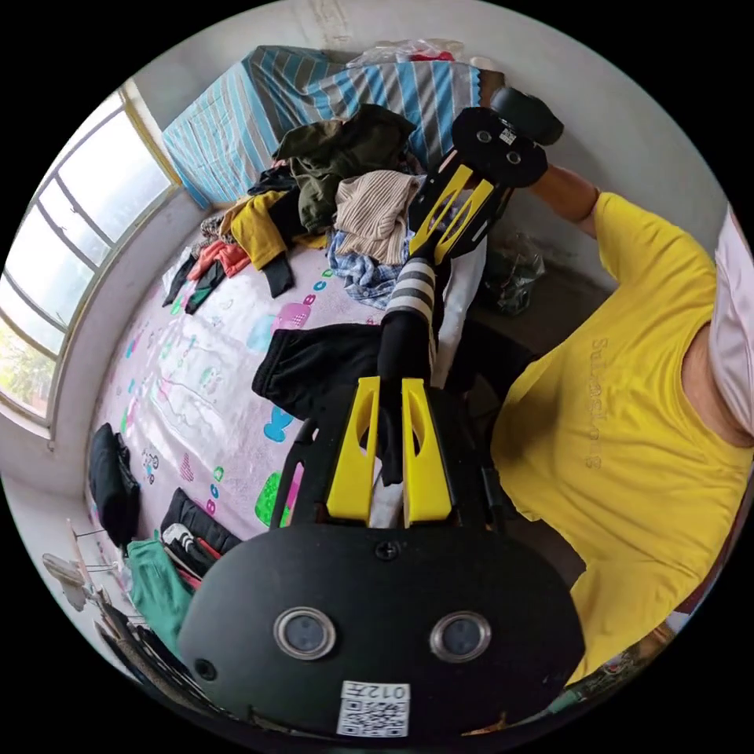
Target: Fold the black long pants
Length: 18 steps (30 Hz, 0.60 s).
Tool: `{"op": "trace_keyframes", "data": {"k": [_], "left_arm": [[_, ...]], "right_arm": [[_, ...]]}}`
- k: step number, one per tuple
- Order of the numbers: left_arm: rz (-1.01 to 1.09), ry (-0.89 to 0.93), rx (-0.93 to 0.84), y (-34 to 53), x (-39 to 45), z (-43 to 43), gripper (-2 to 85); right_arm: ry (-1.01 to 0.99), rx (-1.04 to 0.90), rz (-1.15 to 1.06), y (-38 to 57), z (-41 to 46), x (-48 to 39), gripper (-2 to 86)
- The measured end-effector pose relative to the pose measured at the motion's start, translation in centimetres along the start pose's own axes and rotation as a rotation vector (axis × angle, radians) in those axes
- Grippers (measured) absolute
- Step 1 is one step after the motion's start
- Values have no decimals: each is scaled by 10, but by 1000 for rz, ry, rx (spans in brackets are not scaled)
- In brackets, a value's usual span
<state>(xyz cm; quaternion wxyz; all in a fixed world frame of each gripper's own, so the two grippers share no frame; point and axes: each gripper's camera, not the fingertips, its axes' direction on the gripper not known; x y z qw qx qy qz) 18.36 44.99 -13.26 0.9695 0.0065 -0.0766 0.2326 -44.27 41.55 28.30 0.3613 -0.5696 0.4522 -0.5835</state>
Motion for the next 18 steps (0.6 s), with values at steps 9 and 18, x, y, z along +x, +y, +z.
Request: {"op": "trace_keyframes", "data": {"k": [9, 18], "left_arm": [[-174, 245, -102, -41, -242, 80, 35], [-668, 326, 191, 26, -337, 166, 18]], "right_arm": [[-319, -46, 83, -17, 161, 282, 23], [-358, -52, 468, 54, 336, 394, 23]]}}
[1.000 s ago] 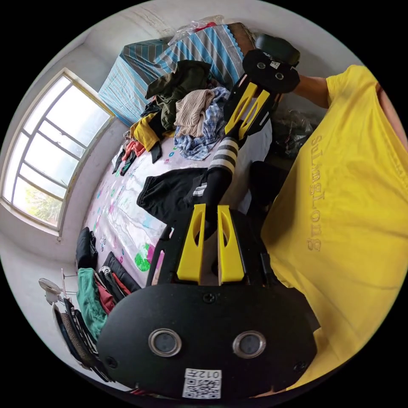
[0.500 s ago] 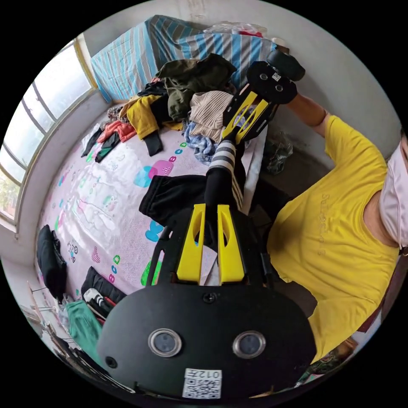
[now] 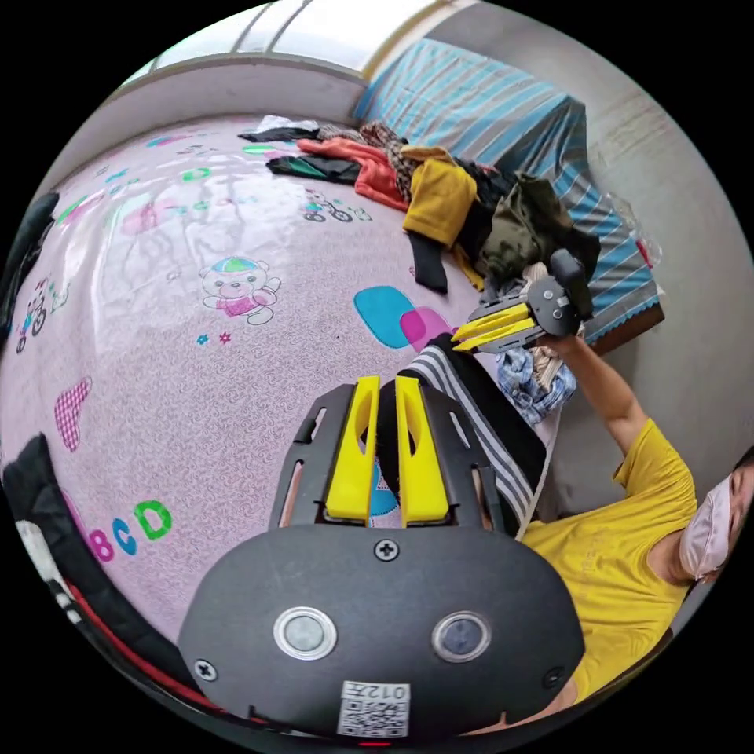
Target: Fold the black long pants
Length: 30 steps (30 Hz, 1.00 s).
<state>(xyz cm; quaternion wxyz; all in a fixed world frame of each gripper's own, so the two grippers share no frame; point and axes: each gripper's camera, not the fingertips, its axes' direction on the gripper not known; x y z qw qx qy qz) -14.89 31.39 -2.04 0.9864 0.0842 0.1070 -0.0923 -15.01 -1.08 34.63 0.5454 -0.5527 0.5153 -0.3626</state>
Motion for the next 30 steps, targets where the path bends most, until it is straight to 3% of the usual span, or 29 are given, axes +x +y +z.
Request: {"op": "trace_keyframes", "data": {"k": [6, 12, 14, 17, 30], "left_arm": [[71, -57, 124, 101, 79, -38, 18], [292, -333, 87, 186, 201, -2, 45], [392, -537, 15, 201, 237, 28, 64], [518, -767, -65, 210, 267, 65, 82], [735, -1020, -250, 209, 295, 136, 87]], "right_arm": [[-256, 358, 207, 156, -68, 14, 36], [-363, 505, 348, 314, -68, -29, 90], [-366, 498, 393, 348, -56, -38, 107], [-415, 549, 444, 372, -46, -26, 110], [-476, 644, 480, 381, -32, 19, 59]]}}
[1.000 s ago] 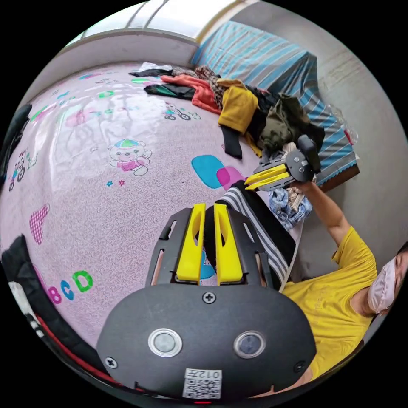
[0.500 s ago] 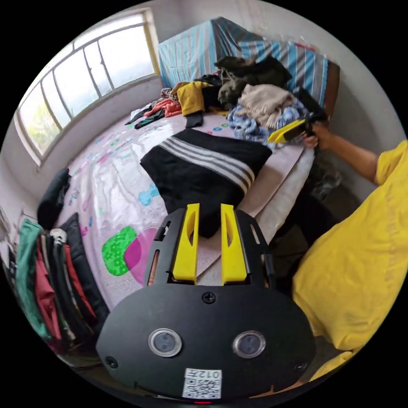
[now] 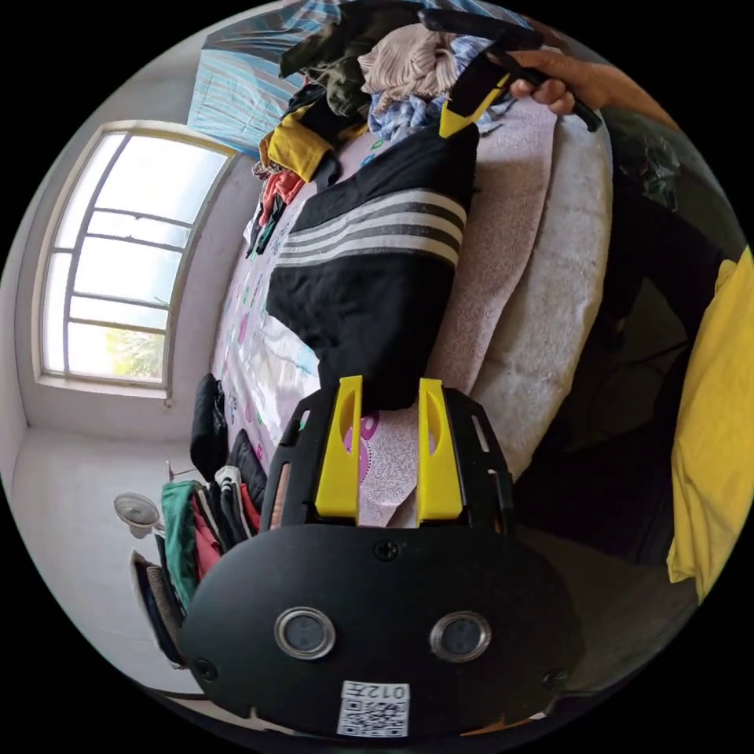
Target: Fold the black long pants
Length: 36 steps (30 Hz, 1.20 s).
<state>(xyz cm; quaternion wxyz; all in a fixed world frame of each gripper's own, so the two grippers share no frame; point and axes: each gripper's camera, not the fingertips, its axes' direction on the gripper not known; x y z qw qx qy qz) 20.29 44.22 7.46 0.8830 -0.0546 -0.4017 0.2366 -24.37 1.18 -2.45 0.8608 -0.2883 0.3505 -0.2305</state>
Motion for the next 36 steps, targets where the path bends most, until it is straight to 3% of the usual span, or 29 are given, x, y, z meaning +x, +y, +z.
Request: {"op": "trace_keyframes", "data": {"k": [4, 12, 17, 21, 24, 26, 29, 36], "left_arm": [[123, -23, -29, -12, 11, 3, 67], [64, 137, 35, -3, -4, 1, 37], [71, -8, 8, -8, 16, -3, 27], [-21, 3, -13, 0, -8, -20, 16], [-239, 49, 38, 4, -52, -34, 7], [-349, 164, 104, -10, -81, -35, 5], [-335, 234, 157, -47, -84, -22, 3], [-328, 250, -66, -62, -74, 42, 2]], "right_arm": [[6, -19, 12, -6, -11, 13, 30], [-98, -207, 160, -16, -20, 60, 12], [-163, -156, 182, 7, -21, 69, 16], [25, -64, 112, 11, -61, 38, 14], [143, 19, -42, 3, -75, -10, 12], [161, 6, -143, -13, -50, -42, 10], [219, -62, -224, -32, 9, -65, 7], [494, -195, -305, -26, 105, -62, 3]]}}
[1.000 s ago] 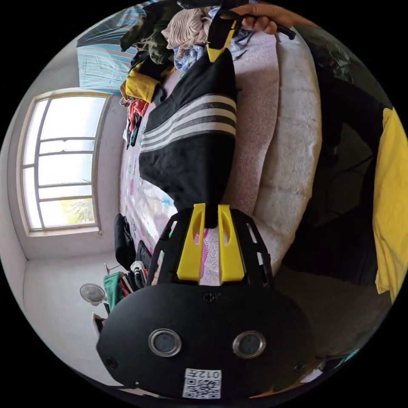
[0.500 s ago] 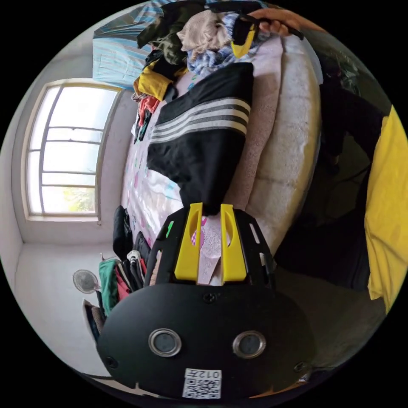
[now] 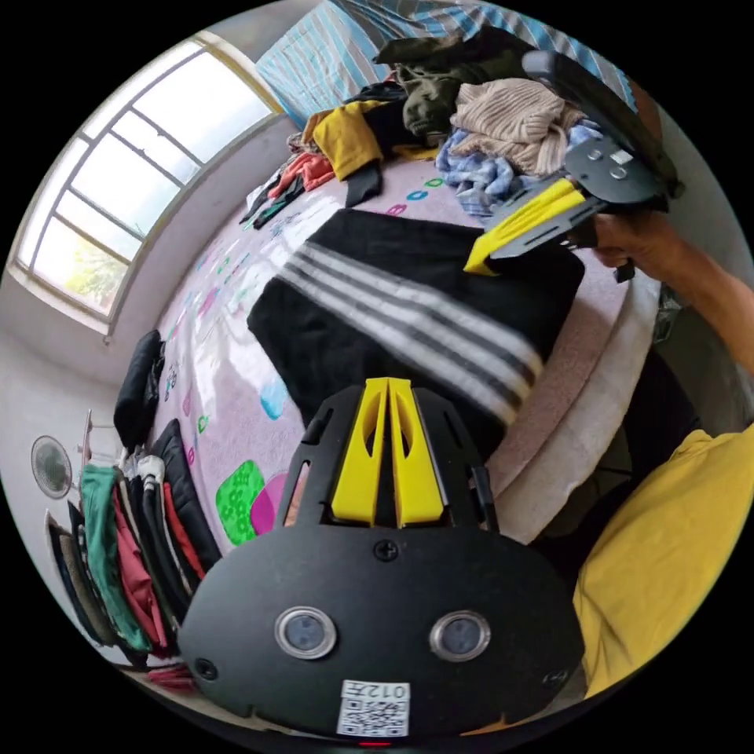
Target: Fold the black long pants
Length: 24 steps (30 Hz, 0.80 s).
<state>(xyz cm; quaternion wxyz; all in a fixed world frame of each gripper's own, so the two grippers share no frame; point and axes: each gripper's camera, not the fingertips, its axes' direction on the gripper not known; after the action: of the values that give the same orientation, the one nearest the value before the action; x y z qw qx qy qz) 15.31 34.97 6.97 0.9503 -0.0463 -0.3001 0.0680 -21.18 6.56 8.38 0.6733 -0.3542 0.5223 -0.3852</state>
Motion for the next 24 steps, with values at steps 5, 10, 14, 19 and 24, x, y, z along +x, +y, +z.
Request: {"op": "trace_keyframes", "data": {"k": [5, 10, 14, 19, 24], "left_arm": [[-67, -21, 62, 26, -27, -4, 1], [-298, 132, 237, 14, -106, -30, 2], [-356, 184, 246, -45, -148, -10, 3], [-371, 144, 113, -98, -164, 39, 3], [-374, 164, 51, -94, -165, 82, 3]], "right_arm": [[-77, 32, 28, 9, 3, 4, 6], [-14, 185, 28, -26, -30, 10, 7], [-36, 215, 95, -90, -1, 31, 7], [66, 178, 139, -146, 57, 38, 6], [48, 19, 142, -149, 127, 53, 6]]}}
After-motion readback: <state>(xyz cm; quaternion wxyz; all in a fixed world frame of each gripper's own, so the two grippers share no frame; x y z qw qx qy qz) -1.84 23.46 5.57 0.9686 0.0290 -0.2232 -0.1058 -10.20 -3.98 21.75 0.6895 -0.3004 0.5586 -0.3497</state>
